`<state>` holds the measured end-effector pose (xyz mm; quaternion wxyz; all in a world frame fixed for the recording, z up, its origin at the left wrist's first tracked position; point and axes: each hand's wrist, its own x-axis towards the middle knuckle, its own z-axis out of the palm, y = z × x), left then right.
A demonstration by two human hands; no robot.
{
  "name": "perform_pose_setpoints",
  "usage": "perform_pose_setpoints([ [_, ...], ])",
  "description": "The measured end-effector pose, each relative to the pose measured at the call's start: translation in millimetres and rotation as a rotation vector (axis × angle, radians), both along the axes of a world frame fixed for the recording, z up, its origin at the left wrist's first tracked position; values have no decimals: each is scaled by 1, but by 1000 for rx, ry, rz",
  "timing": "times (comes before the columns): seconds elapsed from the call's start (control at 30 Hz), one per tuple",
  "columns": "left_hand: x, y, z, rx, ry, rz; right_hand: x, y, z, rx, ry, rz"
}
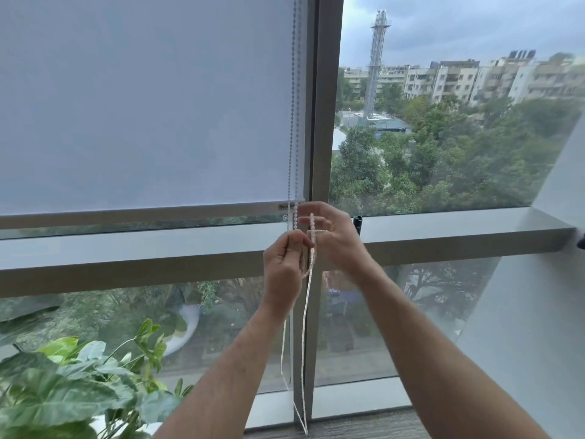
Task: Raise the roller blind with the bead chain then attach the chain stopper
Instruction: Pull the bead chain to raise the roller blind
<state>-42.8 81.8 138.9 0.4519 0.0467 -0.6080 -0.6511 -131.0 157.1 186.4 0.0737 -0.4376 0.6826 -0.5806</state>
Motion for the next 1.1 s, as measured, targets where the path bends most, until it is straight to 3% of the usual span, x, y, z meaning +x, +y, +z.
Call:
perform_pose_setpoints([
  [0.07,5,-6,-3,-11,-20,39,-2,3,20,28,41,84],
  [0.2,10,0,-22,-4,-87,3,9,2,68,-259,-199,195],
  [0.3,11,12,-50,12,-167,-22,26,-6,106,-361,-258,314],
  [0.43,18,17,-84,33,-242,-45,33,-18,132,-465,-274,176],
  [0.57,18,15,-93,16,-274,-65,39,-29,118,-566,-181,-19],
  [0.8,15,3,-80,-165,-319,-215,43,-30,98,-671,-43,-3],
  [0.97,9,-18,-41,-65,-164,-154,45,-27,57,-610,-46,-9],
  [1.1,2,-20,15,-151,2,-103,48,-28,29,-581,-72,-15],
])
